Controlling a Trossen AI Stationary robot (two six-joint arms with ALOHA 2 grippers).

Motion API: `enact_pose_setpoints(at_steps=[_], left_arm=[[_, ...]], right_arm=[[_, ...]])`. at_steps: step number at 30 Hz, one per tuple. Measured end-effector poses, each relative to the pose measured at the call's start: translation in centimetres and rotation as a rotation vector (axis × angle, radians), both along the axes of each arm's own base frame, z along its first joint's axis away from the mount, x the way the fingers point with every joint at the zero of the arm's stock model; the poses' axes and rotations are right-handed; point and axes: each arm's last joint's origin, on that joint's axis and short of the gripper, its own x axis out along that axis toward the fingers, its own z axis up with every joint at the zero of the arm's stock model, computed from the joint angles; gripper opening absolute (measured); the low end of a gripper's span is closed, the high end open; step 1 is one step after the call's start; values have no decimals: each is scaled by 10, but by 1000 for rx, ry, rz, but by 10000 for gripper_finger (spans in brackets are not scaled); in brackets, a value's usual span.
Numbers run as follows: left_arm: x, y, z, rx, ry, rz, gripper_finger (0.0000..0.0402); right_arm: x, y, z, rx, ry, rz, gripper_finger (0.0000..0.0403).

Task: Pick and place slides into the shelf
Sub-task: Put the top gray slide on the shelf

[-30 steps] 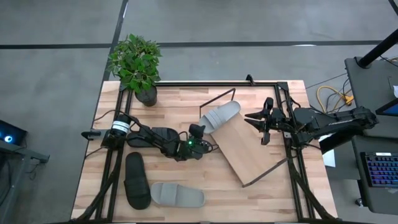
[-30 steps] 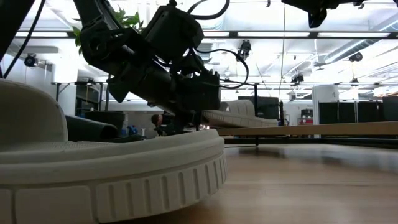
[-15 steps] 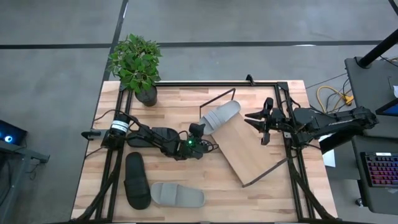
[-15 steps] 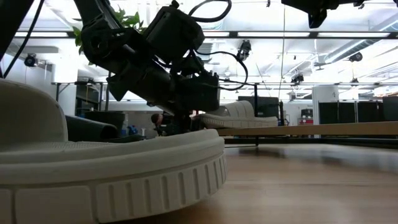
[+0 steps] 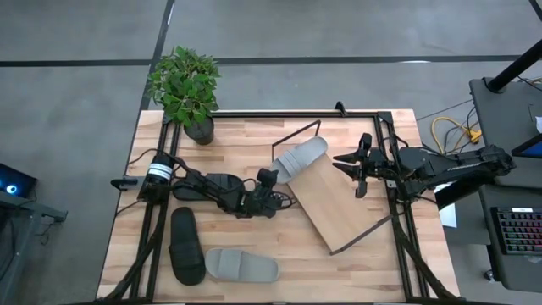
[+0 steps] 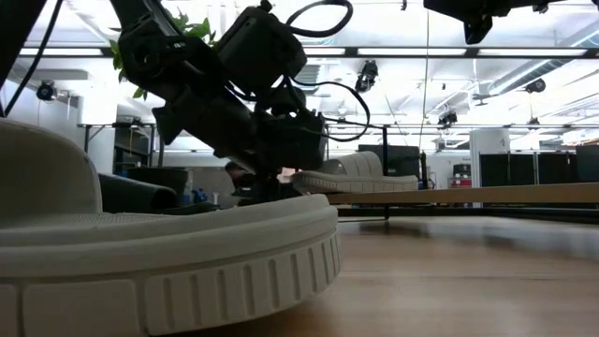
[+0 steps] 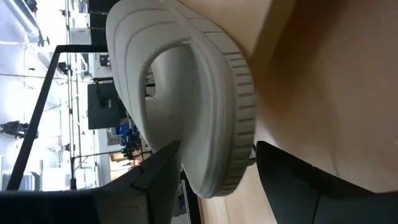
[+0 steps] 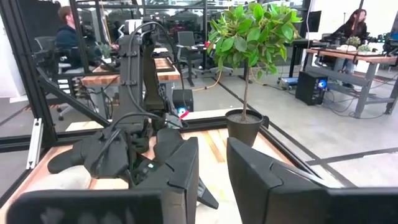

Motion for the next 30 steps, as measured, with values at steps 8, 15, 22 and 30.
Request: enact_pose_setpoints(at_steps=[8,15,22,30], left_arm=[[-1,-4,1,4,2,-12,192],[-2,-4,3,46,1,31,192],[-10,-4,10,101,55,79,192],[-18,-7,45,207,-58,236,192]], right_arm=[[0,0,0,0,0,0,85],[0,0,0,-1,1,0,75],[0,0,-1,-12,9,3,77],[0,2,-2,-52,31,71,92]])
